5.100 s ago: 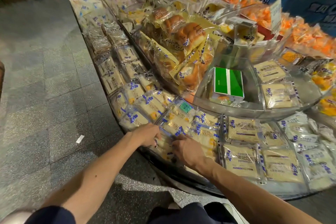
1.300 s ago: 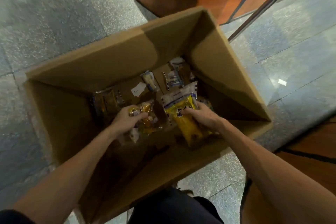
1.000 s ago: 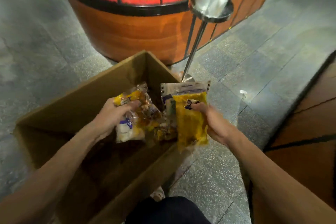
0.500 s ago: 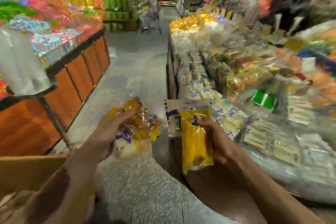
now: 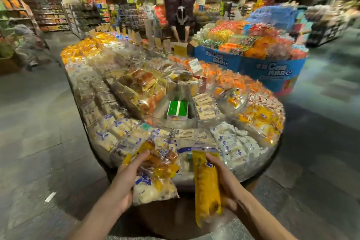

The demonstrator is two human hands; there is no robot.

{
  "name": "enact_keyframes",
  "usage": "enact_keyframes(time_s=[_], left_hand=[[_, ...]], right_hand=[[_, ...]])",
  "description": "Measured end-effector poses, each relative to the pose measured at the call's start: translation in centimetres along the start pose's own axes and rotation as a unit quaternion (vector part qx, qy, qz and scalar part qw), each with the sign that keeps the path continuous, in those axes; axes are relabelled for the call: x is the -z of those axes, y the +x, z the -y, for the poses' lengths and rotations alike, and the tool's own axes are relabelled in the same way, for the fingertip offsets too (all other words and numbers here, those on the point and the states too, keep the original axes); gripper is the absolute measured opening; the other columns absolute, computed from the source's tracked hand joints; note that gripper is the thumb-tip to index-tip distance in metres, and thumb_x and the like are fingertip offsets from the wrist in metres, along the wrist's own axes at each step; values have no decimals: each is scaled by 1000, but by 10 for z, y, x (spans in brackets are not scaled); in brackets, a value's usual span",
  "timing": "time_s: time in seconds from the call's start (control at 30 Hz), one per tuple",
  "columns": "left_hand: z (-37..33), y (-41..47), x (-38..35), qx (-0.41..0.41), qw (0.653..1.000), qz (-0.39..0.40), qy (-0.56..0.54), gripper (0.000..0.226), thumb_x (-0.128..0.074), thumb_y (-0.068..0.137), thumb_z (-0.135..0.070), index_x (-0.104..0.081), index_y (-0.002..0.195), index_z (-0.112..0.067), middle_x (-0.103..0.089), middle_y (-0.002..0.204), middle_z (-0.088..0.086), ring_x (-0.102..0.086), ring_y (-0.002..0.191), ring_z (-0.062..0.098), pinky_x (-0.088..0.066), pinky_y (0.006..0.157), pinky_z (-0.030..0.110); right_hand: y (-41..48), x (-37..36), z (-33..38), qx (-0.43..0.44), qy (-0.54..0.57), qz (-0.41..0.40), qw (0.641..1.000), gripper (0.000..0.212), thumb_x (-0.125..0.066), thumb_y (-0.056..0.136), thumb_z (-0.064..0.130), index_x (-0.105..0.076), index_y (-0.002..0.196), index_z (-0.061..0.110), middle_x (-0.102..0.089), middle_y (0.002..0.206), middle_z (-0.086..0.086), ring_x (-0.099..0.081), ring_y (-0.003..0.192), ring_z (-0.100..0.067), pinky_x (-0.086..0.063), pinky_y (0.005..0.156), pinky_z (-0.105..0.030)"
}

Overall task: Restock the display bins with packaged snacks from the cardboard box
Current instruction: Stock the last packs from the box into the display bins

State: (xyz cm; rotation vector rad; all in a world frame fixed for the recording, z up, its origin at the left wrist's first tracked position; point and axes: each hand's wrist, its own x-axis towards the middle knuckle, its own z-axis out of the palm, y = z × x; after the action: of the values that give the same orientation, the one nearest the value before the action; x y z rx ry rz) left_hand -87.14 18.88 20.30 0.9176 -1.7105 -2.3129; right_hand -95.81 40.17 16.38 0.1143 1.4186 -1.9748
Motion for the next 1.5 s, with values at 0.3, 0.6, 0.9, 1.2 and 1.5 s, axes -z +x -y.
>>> enact_keyframes(time_s=[0.3, 0.6, 0.9, 1.2, 1.5], left_hand=[[-5, 114, -92, 87, 995, 35, -33, 26, -59, 92, -47, -61, 97, -21, -66, 80, 4, -61, 70, 19, -39, 64, 32], [-6, 200, -173, 124, 989, 71, -36, 35, -57, 92, -51, -64, 102, -19, -74, 75, 7, -66, 66, 22, -42, 63, 31], [-6, 254, -264, 157, 986, 54, -22, 33, -56, 94, -48, -61, 96, -16, -71, 60, 7, -66, 43, 11, -51, 48, 31], [-5, 292, -309, 53, 991, -43, -115, 57, -66, 78, -50, -66, 123, -14, -72, 88, 4, -59, 82, 18, -43, 75, 33], [-3, 298, -362, -134, 990, -40, -5, 24, -66, 82, -36, -57, 104, -32, -76, 82, 12, -72, 66, 30, -57, 55, 26]], right_hand=[[97, 54, 54, -63, 78, -71, 992, 50, -71, 79, 48, -77, 104, 5, -71, 81, -16, -68, 65, -28, -55, 62, -35], [163, 101, 96, -89, 154, -32, 984, 42, -66, 83, 41, -80, 90, 2, -73, 82, -17, -70, 68, -29, -60, 71, -37], [241, 175, 137, -133, 165, 35, 977, 81, -94, 61, 38, -66, 129, 3, -61, 124, -22, -59, 108, -38, -44, 107, -58], [287, 250, 191, -136, 99, 60, 984, 43, -86, 70, 33, -78, 99, 2, -74, 85, -19, -73, 69, -31, -61, 65, -39], [292, 299, 216, -138, 107, -13, 985, 40, -67, 83, 38, -79, 99, 4, -72, 89, -19, -70, 73, -32, -57, 73, -41]])
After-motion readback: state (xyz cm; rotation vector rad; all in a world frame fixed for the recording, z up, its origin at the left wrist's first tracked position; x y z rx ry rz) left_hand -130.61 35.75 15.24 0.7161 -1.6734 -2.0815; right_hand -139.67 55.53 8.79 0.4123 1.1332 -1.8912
